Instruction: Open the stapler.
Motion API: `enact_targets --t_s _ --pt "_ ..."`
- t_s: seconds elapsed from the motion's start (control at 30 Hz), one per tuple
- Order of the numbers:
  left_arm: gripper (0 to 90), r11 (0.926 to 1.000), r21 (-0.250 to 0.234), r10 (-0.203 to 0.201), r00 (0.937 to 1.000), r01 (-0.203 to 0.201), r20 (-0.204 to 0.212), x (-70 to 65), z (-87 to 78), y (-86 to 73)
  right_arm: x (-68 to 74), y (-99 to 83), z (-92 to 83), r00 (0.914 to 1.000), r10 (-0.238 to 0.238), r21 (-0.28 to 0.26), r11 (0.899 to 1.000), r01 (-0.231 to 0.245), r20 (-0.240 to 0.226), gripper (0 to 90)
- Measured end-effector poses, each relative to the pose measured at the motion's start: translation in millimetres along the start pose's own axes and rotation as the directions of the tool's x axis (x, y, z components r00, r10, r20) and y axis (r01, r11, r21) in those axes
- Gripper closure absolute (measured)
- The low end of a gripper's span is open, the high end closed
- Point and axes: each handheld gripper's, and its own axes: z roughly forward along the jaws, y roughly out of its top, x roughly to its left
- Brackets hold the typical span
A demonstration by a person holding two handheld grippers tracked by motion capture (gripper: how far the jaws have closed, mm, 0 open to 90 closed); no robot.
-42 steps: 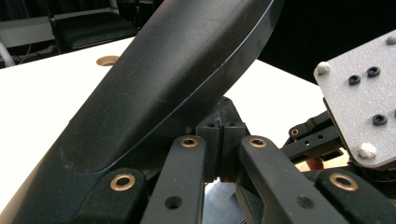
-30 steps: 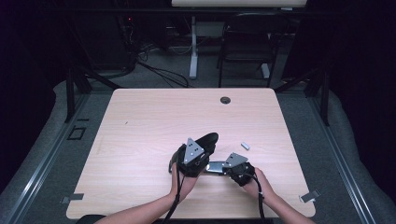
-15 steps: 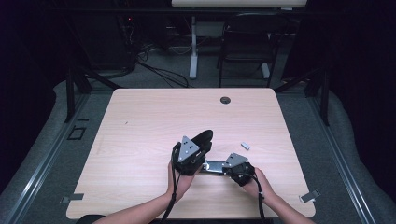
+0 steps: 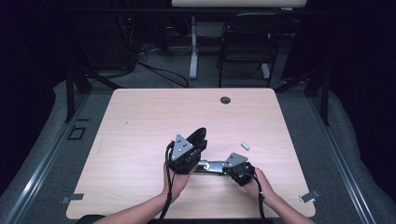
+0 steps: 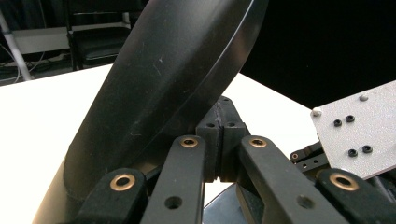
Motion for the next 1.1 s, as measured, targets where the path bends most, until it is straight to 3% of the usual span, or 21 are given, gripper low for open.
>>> enact_targets --t_s 0.43,0.6,1.1 --pt "90.0 0.9995 -0.013 -0.030 0.9995 0.030 -0.008 8.4 -7.9 3.8 -0.1 0.0 0.0 1.0000 0.000 0.000 1.000 0.000 -0.002 90.0" --pt "90.0 0.9973 -0.026 -0.070 0.9975 0.069 -0.010 12.8 -12.4 5.2 -0.3 -0.1 0.2 1.0000 0.001 -0.001 1.000 -0.001 -0.003 90.0" --pt "90.0 0.9963 -0.031 -0.081 0.9967 0.080 -0.013 21.9 -21.9 7.6 -0.4 -0.1 0.1 1.0000 -0.002 0.001 1.000 0.002 -0.001 90.0"
